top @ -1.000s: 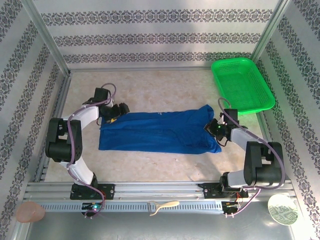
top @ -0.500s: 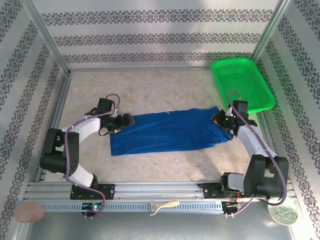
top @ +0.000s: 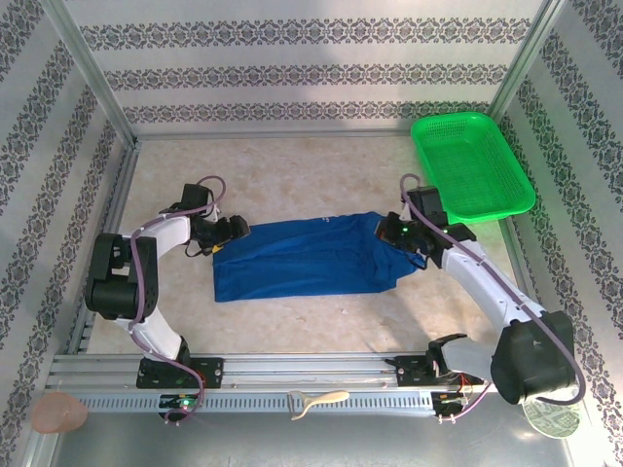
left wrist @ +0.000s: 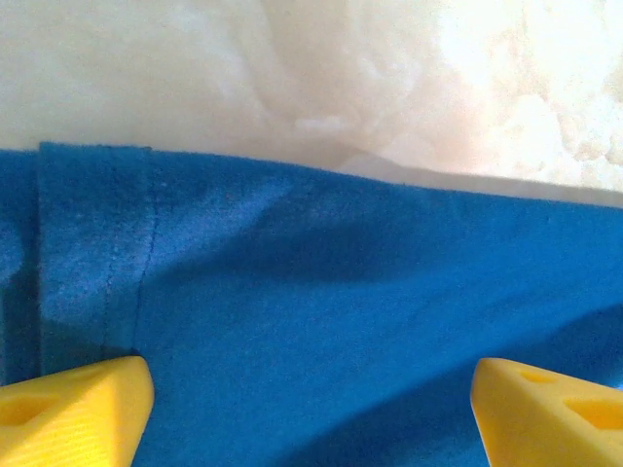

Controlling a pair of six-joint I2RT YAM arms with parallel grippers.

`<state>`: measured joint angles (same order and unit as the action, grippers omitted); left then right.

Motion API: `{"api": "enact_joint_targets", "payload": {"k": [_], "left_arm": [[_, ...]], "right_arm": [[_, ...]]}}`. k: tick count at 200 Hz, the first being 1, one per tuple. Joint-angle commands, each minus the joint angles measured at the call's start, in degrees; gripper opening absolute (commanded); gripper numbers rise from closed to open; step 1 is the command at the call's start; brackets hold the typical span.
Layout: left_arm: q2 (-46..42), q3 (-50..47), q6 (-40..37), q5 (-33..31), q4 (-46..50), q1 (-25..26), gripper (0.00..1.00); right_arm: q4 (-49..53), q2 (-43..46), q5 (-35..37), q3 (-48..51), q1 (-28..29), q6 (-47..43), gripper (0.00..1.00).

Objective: Fold the inside-out t-shirt

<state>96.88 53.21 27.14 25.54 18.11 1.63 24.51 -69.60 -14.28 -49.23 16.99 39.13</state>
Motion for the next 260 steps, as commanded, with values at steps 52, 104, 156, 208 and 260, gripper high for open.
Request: {"api": "enact_joint_targets", "payload": {"k": [52,104,156,208,260], "left_arm": [[4.93,-1.94,0.9,0.59,-2.46,-1.0,0.87],[5.51,-2.19,1.03,1.05,-3.37,-1.04,0.87],[5.55,-2.89,1.35,1.78,-4.53,-1.08,0.86],[5.78,-3.11,1.77,2.25,-5.17,-1.02,0.87],[7.08,1.87,2.2,3.37,-3.72,-2.17,0.87]], "right_arm": [[1.85,-11.41,9.24,-13.64,19.95,2.94,0.0],[2.6,-23.09,10.07,-25.27,29.19,3.26,0.0],[3.1,-33.05,9.72,-34.38,32.64,4.08,0.0],[2.63,-42.82,7.79,-42.07,34.85,6.53,0.0],[2.96,-49.91,1.85,-55.75,38.7,4.47,0.59]]}}
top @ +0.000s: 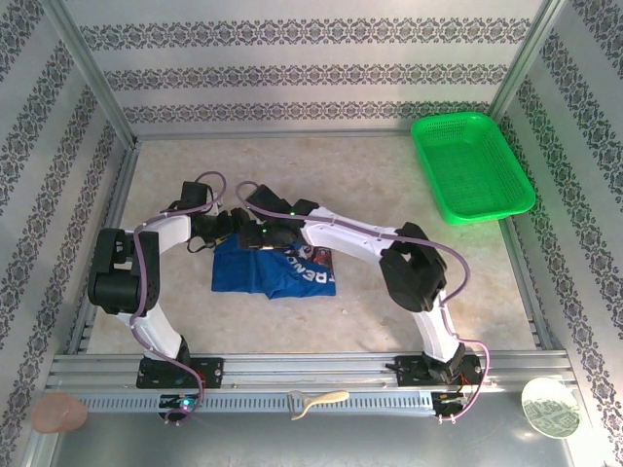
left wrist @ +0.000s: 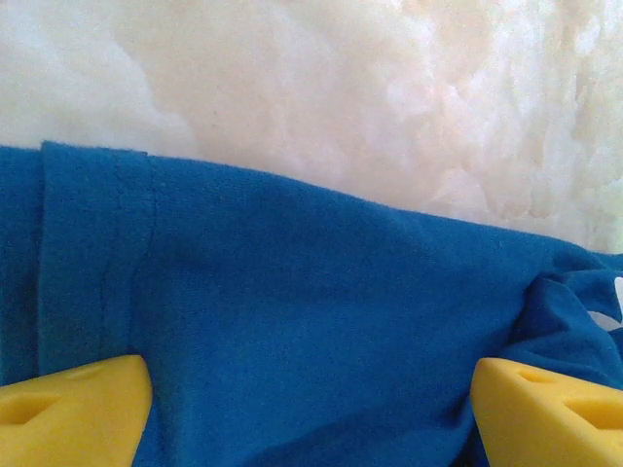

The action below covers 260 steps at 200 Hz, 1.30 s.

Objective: Fold the inside-out t-shirt

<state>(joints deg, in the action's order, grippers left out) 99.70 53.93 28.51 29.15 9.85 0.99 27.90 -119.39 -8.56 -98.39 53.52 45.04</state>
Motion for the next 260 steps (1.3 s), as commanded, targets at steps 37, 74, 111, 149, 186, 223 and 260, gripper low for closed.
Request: {"api": "enact_joint_targets", "payload": {"k": [37,74,111,149,186,223,260], "left_arm": [[4.34,12.35,-1.01,0.29,11.46,-5.21,0.87],[-0.92,19.65,-2.78,1.06,18.03,-6.71,0.87],[-13.29,11.63,-0.91,2.44,19.74,-4.4,0.87],[-30.65,-2.43,1.25,-1.19,22.89,4.18,0.87],[-43.49,-10.97,6.45,-14.16,25.89,25.15,0.84],[-38.56,-11.8,8.89,-26.34,21.87,41.39,0.83],[-27.62,-7.27,6.19,-33.5,19.81,45.41,0.83]], "right_arm": [[-1.5,8.46,-2.9,-3.38,1.33,-3.27,0.61],[-4.07,18.85,-1.02,9.23,-3.93,-3.31,0.61],[-6.17,20.5,-3.05,18.37,-9.91,-2.77,0.66],[-8.66,15.91,-6.5,20.72,-12.19,-1.61,0.67],[-13.74,12.29,-10.42,22.83,-13.24,1.36,0.65],[-16.6,9.48,-12.53,23.33,-13.82,3.34,0.57],[-16.73,8.74,-12.58,23.42,-14.43,3.54,0.39]]}}
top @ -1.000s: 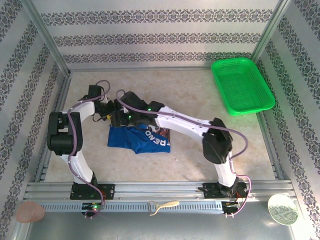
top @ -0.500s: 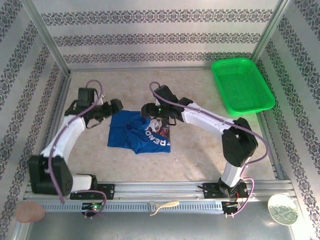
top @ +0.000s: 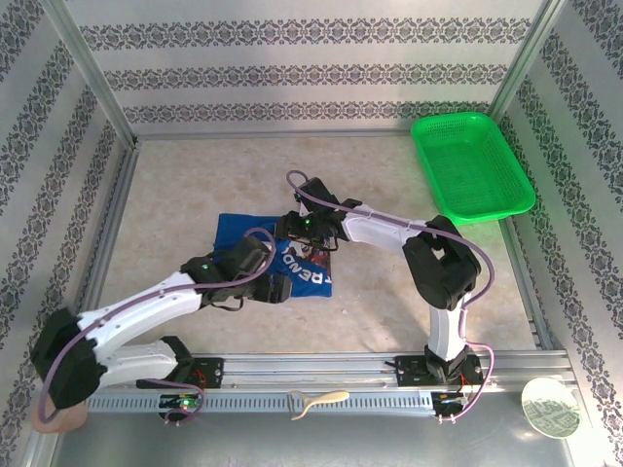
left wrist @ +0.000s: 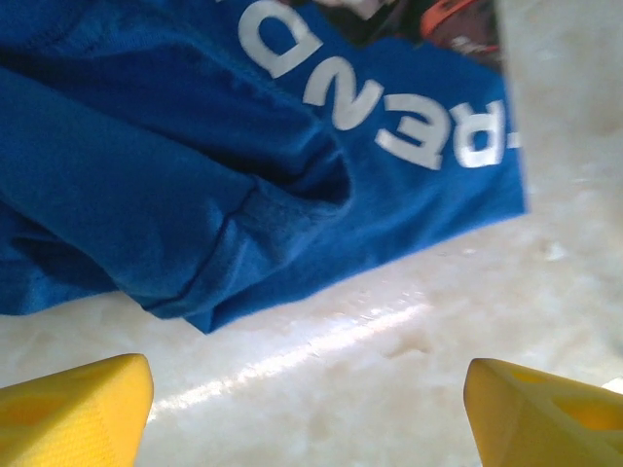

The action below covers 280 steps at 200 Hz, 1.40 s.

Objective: Fold the inside-out t-shirt

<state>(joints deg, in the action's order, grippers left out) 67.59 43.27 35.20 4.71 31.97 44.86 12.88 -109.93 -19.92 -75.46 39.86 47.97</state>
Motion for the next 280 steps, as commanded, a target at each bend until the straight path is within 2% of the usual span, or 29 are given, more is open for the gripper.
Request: {"api": "enact_joint_targets", "payload": {"k": [1,43,57,73,92,105,143,180,212,242,251,257,263,269,280], "left_arm": [[4.66,3.44,-0.58,-9.26,-2.37,1.54,0.83],[11.75,5.85,-2.37,-12.68,-5.05,1.54,0.82],[13.34,6.03,-2.78,-13.46,-5.87,1.55,0.75],[14.43,5.88,-3.32,-14.18,-6.67,1.54,0.55],[14.47,5.65,-3.72,-14.94,-7.2,1.46,0.18],[13.44,5.68,-3.82,-16.05,-6.6,1.05,0.0],[4.05,2.61,-2.46,-17.33,-4.77,-2.7,0.0],[-6.51,-3.31,-0.24,-14.48,-4.3,-9.09,0.0],[-12.6,-9.27,3.3,-12.3,-5.13,-13.96,0.0],[-17.16,-14.55,9.15,-14.75,-6.03,-15.91,0.0],[-18.59,-16.04,11.25,-15.98,-6.04,-16.41,0.1],[-19.45,-16.81,12.71,-16.98,-5.96,-16.81,0.16],[-20.39,-17.88,14.37,-17.91,-5.87,-17.46,0.26],[-21.43,-18.6,15.75,-18.59,-5.87,-18.47,0.36],[-23.28,-19.19,17.49,-19.71,-5.24,-20.03,0.45]], "right_arm": [[-1.72,-0.72,-1.19,0.49,-0.8,0.67,0.39],[-1.39,-0.04,-1.61,-0.3,-1.43,0.63,0.09],[-1.09,0.22,-1.86,-0.87,-1.53,0.51,0.0],[-0.91,0.72,-2.22,-1.46,-1.64,0.43,0.0],[-0.71,1.12,-2.7,-2.44,-1.83,0.53,0.0],[-0.76,1.22,-3.51,-3.38,-1.96,0.8,0.0],[-1.26,0.04,-5.59,-7.52,-2.16,1.99,0.0],[-3.01,-3.29,-7.46,-12.72,-2.19,4.31,0.0],[-7.46,-9.13,-10.4,-18.58,-1.8,6.63,0.0],[-13.54,-17.05,-15.07,-25.83,-0.65,8.3,0.0],[-14.83,-19.4,-15.99,-28.43,-0.27,8.38,0.17],[-15.79,-20.65,-16.04,-29.72,-0.14,8.38,0.35],[-16.71,-21.71,-15.82,-30.7,-0.21,8.47,0.45],[-17.85,-22.43,-15.85,-31.33,-0.21,8.87,0.51],[-19.73,-22.47,-16.31,-31.39,-0.7,9.67,0.55]]}}
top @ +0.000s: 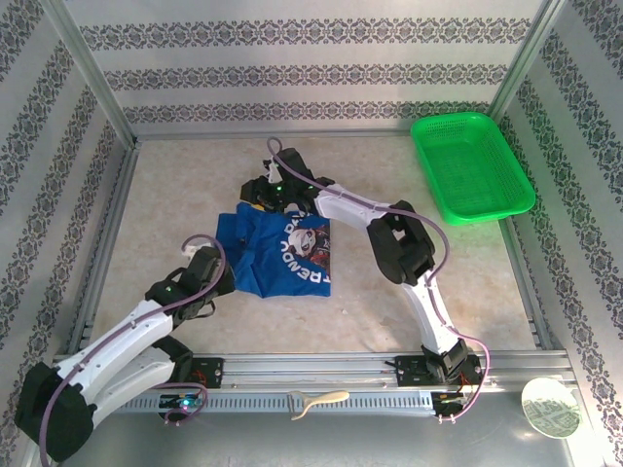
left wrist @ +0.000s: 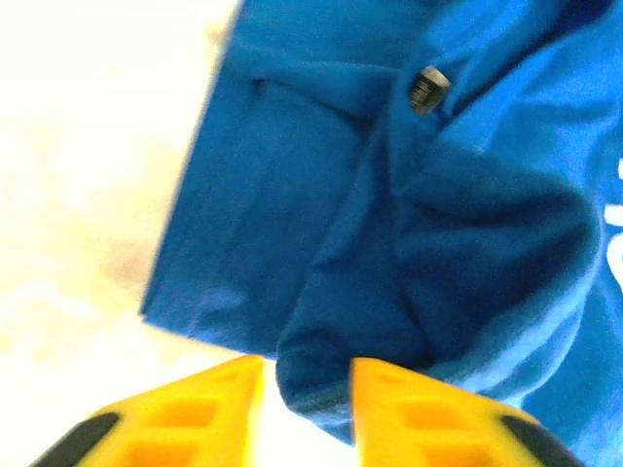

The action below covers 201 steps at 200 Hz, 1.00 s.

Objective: Fold the inside-out t-shirt

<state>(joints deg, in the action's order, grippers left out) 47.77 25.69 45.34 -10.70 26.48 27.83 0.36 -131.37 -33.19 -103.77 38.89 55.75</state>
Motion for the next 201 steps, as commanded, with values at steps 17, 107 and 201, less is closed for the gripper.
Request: {"api": "enact_joint_targets", "payload": {"k": [17,107,201], "left_arm": [[-6.42,0.52,6.07,-5.66,2.07,-4.62,0.55],[8.4,9.82,3.29,16.23,-7.24,1.24,0.76],[29.18,8.75,0.93,17.26,-21.54,-7.77,0.77]], "right_arm": [[-7.36,2.65,-3.73,-0.14,-0.72,0.86,0.55],[7.95,17.84,0.95,23.33,-10.73,-14.05,0.48],[3.93,20.61,18.53,43.59,-10.06,4.87,0.48]]}}
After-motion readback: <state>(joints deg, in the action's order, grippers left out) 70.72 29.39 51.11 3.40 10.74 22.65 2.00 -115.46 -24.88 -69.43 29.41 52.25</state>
